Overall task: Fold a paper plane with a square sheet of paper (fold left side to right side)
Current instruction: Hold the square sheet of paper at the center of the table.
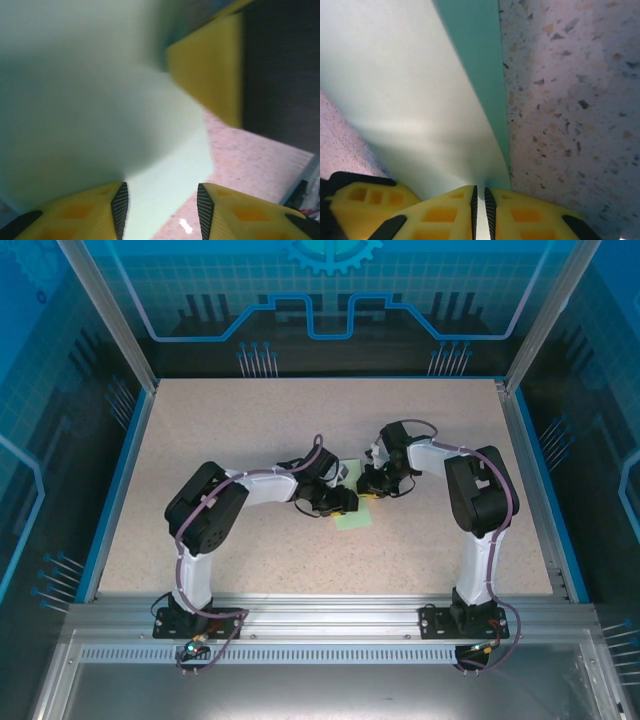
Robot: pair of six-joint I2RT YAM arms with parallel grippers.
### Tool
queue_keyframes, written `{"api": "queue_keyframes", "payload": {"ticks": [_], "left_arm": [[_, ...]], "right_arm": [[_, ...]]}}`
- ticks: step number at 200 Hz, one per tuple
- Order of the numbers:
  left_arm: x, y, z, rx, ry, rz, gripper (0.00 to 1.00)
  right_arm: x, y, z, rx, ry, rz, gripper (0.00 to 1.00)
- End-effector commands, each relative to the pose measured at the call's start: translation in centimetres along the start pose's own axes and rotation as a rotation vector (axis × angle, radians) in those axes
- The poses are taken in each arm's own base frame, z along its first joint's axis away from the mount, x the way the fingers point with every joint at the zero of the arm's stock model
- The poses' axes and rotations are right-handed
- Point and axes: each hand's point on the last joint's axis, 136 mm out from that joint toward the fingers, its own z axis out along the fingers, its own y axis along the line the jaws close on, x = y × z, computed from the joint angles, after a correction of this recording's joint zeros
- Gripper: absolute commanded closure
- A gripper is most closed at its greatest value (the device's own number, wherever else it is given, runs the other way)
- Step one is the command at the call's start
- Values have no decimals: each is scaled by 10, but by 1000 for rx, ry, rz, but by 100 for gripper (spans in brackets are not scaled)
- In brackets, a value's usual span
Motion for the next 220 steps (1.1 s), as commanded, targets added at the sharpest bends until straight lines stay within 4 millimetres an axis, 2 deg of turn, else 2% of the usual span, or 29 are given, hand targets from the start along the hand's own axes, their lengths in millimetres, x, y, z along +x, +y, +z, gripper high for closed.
{"api": "queue_keyframes", "payload": {"ticks": [1, 15, 30, 53, 75, 89, 114, 140, 185, 220], "left_arm": [[7, 22, 6, -72, 25, -37, 57], [10, 27, 8, -82, 32, -46, 57], [13, 30, 9, -89, 36, -56, 57], [15, 33, 9, -100, 39, -66, 58], [17, 34, 10, -110, 41, -68, 58], [17, 33, 10, -112, 39, -68, 59], [16, 32, 9, -114, 36, -64, 59], [16, 32, 9, -119, 37, -63, 59], [16, 31, 8, -124, 37, -59, 59], [13, 27, 7, -117, 34, -60, 59]], "right_arm": [[12, -11, 12, 56, 41, 12, 83], [4, 0, 3, 21, 10, -6, 82], [-6, 13, -14, -7, -45, -29, 80], [-16, 23, -46, -28, -118, -42, 70], [-9, 28, -68, -33, -144, -56, 66], [4, 29, -72, -37, -131, -63, 73], [34, 24, -62, -71, -70, -28, 87], [57, 24, -40, -104, -12, -12, 89], [61, 19, -10, -107, 45, 14, 89], [66, 1, 4, -43, 87, 44, 90]]}}
